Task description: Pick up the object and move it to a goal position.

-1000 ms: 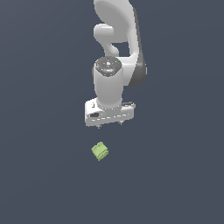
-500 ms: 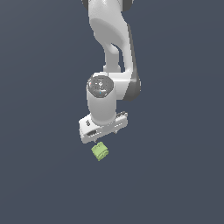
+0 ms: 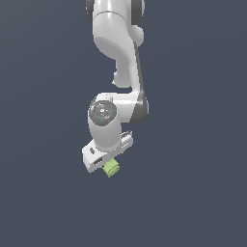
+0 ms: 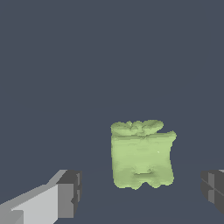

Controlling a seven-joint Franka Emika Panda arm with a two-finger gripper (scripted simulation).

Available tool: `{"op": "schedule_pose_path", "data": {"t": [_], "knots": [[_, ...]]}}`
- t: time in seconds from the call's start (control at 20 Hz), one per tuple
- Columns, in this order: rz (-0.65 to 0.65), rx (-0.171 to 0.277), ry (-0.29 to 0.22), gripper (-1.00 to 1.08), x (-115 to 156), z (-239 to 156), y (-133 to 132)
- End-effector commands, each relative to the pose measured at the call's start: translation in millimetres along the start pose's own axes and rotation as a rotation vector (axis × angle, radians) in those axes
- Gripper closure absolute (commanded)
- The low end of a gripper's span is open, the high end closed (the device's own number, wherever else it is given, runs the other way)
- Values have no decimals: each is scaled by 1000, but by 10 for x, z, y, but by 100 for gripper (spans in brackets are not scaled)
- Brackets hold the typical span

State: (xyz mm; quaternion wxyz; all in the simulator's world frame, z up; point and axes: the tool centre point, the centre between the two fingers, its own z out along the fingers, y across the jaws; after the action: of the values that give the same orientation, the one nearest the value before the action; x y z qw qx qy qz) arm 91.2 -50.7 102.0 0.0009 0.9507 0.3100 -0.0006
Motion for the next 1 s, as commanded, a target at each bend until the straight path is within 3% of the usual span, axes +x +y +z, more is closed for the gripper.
{"op": "schedule_pose_path", "data": {"t": [0.0,0.6,0.95], "knots": [[-32,0,1,-92,14,51,51],[-66,2,1,-92,17,157,113],[-69,1,2,-92,14,511,104]]}}
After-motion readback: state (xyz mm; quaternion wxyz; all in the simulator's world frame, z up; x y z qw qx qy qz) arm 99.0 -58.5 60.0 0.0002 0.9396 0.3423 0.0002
